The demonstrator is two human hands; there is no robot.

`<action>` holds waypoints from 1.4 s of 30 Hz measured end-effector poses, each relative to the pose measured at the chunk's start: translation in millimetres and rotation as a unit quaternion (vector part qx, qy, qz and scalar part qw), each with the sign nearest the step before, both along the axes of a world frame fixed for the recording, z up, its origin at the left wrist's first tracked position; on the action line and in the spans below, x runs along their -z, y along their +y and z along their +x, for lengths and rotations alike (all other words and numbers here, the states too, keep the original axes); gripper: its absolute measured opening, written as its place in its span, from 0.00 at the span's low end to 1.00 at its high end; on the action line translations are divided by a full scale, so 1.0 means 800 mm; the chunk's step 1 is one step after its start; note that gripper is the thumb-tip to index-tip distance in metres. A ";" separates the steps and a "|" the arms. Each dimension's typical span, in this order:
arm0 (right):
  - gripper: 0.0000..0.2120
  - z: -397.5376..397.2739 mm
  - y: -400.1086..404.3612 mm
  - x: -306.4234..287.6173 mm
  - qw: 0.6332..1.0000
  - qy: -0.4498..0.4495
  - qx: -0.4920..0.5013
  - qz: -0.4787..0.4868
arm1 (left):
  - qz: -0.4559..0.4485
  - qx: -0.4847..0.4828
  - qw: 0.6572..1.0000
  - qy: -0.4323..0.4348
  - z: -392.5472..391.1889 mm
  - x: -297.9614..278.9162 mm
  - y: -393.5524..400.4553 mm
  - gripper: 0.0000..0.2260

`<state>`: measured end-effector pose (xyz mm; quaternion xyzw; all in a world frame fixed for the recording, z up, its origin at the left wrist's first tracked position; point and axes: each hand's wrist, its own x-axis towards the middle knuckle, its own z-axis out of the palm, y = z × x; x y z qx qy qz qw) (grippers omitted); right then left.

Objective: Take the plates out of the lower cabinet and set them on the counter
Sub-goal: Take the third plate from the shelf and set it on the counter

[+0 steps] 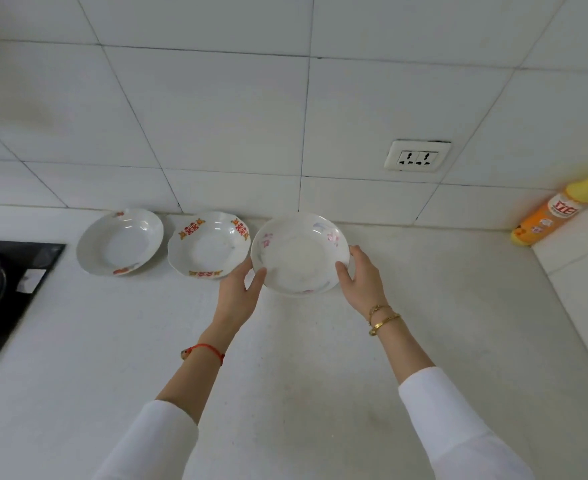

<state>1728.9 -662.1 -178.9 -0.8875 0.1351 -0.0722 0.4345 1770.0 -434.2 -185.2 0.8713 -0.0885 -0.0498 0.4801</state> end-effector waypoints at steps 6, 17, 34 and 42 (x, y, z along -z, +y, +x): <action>0.16 0.064 -0.020 0.041 0.998 0.057 -0.002 0.011 | 0.020 0.017 0.999 0.045 0.063 0.046 -0.015 0.18; 0.18 0.125 -0.030 0.112 0.992 0.121 -0.001 0.023 | 0.003 0.006 0.993 0.116 0.109 0.114 -0.033 0.17; 0.20 0.126 -0.027 0.117 0.987 0.159 0.001 -0.018 | 0.058 -0.027 0.989 0.131 0.108 0.121 -0.043 0.22; 0.23 0.078 -0.014 0.083 0.985 0.158 -0.016 -0.070 | 0.105 -0.029 0.989 0.104 0.060 0.088 -0.024 0.25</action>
